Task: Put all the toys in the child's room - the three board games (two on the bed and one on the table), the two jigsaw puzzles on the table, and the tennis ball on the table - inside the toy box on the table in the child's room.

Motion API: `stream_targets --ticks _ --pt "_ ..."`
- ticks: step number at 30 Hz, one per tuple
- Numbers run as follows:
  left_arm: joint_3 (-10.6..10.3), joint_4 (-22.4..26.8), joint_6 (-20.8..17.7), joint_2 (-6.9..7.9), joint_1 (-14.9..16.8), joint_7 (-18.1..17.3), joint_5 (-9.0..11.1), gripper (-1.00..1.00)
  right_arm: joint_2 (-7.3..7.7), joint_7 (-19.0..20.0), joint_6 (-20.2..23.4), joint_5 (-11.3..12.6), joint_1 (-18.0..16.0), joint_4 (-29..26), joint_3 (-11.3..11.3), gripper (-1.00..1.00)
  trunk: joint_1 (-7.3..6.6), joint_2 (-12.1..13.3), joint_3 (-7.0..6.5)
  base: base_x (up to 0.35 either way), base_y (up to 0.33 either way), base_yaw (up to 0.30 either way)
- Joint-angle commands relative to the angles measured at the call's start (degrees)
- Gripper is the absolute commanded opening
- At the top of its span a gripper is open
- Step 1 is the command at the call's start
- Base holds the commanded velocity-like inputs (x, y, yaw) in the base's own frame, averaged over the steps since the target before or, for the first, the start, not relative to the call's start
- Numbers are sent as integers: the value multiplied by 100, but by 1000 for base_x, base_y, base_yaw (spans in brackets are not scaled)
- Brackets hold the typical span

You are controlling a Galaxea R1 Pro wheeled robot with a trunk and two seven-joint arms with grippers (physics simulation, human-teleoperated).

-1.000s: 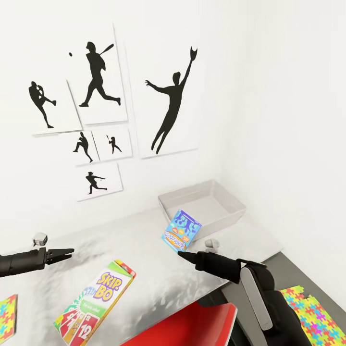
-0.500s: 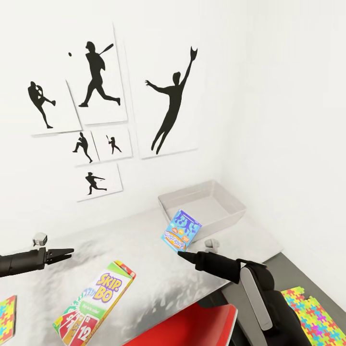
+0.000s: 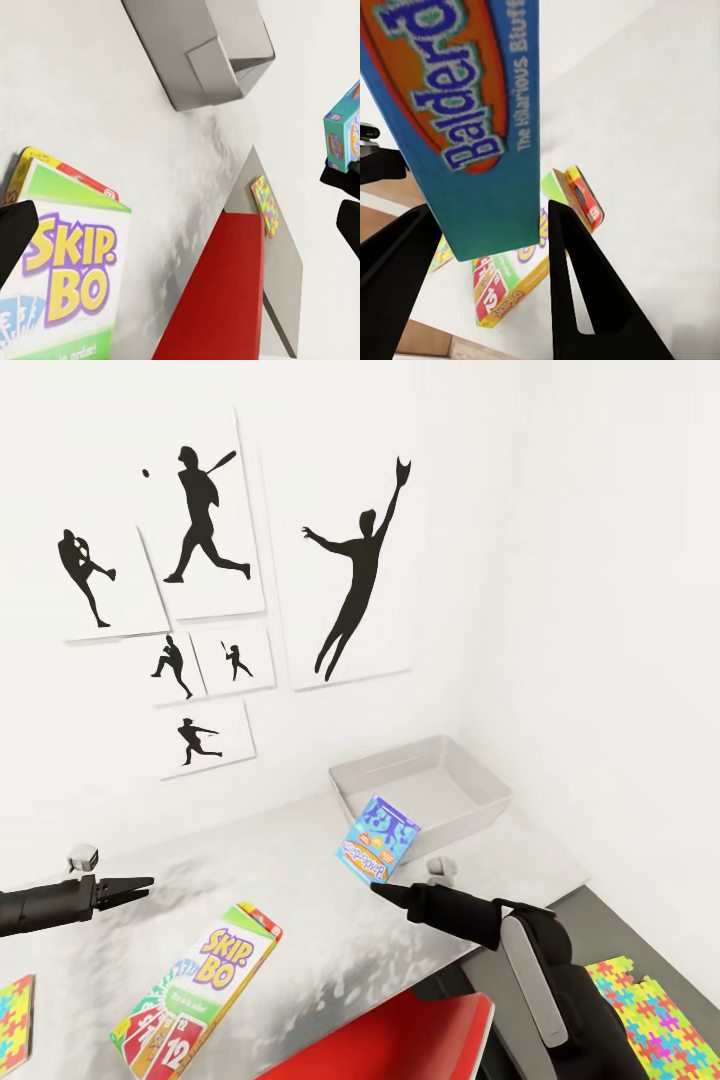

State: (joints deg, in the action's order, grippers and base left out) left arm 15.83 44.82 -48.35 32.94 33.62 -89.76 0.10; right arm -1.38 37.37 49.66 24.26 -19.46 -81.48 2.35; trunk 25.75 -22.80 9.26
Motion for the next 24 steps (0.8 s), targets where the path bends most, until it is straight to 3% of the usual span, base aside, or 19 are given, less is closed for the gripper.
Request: stream_targets --ticks 1,7,11,15,18,22,24 --pt "-1 0 -61 2 4 -24 -3 100 -3 14 35 9 -5 0 -9 -100 3 -12 12 0 0 0" --pt "-4 0 -61 2 4 -24 -2 100 -6 23 47 86 -5 27 -37 -100 3 -12 12 0 0 0" --pt "-8 0 -61 -8 4 -24 -2 100 15 24 73 415 -3 142 -46 -100 3 -12 12 0 0 0" --pt "-9 0 -61 -29 4 -24 -2 100 65 16 395 747 -82 187 -51 -100 3 -12 12 0 0 0" --pt "-10 0 -61 -38 4 -24 -2 100 96 4 825 851 -462 205 -147 -100 3 -12 12 0 0 0" --pt "-10 0 -61 -38 4 -24 -2 100 100 6 1034 891 -1013 282 -415 -100 3 -12 12 0 0 0" --pt "-10 0 -61 -39 4 -24 -2 100 105 7 1034 903 -1448 545 -497 -100 3 -12 12 0 0 0"
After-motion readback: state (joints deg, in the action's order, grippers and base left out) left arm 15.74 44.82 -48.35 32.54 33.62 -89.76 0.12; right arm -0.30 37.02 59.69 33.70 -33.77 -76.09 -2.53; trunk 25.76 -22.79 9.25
